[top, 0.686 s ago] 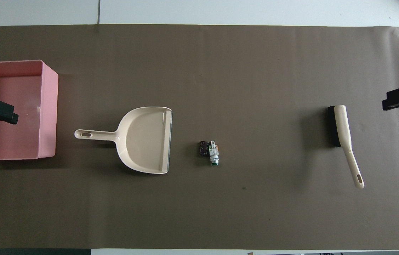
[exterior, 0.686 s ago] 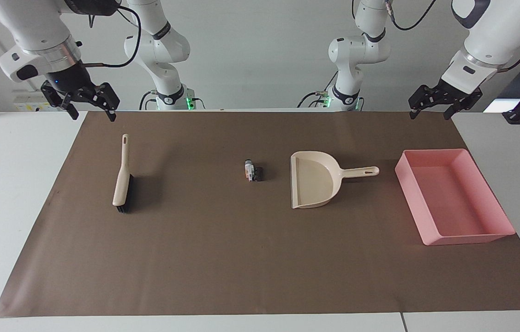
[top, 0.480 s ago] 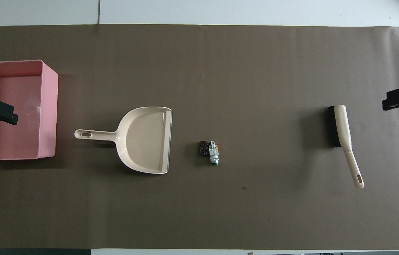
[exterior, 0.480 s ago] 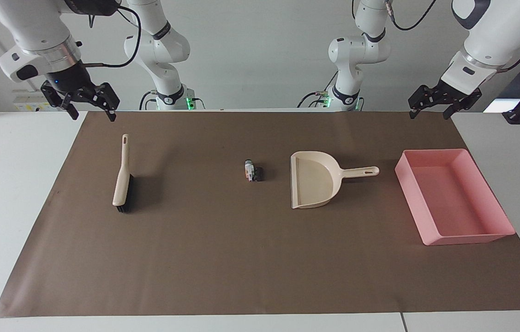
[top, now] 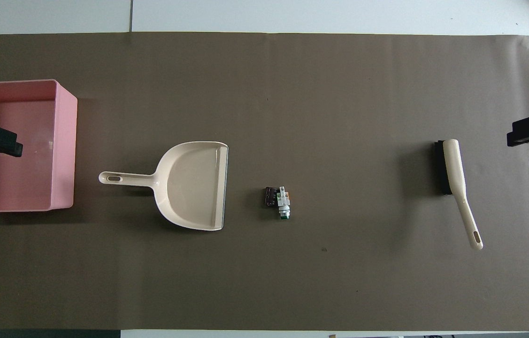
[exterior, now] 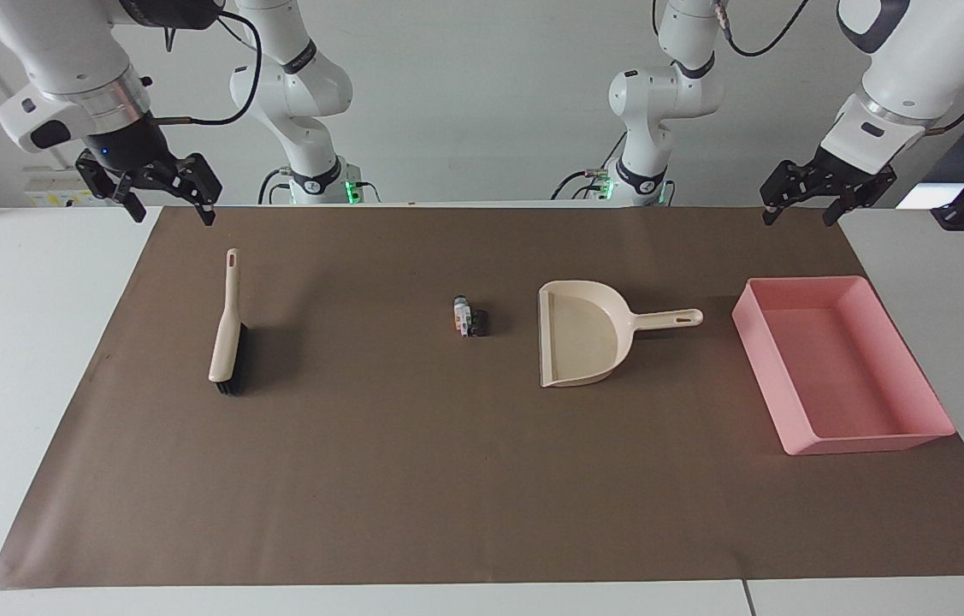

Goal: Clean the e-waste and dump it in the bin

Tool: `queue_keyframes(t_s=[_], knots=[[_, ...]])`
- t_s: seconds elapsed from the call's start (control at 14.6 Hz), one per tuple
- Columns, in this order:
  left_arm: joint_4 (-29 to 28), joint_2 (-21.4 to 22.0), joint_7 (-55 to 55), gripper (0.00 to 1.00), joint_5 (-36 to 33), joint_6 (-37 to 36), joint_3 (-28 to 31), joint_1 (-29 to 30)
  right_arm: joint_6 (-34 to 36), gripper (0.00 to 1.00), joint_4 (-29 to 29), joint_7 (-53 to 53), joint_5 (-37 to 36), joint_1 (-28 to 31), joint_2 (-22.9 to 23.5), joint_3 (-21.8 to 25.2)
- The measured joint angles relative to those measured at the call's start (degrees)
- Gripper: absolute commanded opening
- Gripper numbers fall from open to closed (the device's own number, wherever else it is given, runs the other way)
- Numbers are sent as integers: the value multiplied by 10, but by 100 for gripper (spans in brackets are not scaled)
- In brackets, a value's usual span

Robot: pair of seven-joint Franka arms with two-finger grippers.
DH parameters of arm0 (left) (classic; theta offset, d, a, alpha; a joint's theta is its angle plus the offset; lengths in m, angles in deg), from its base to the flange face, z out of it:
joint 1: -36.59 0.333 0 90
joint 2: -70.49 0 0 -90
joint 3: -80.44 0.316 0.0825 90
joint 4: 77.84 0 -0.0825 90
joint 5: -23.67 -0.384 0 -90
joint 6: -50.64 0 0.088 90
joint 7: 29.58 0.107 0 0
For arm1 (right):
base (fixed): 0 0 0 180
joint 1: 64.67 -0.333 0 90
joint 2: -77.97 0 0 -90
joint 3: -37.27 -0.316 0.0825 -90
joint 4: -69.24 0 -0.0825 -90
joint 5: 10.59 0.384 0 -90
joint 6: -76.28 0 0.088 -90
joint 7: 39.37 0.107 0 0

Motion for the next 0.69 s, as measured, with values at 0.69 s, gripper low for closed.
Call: queue_keyframes(t_s=[0.69], knots=[[-3, 0, 10, 95, -14, 30, -4, -2, 0, 99, -28, -3, -1, 10, -8, 6]])
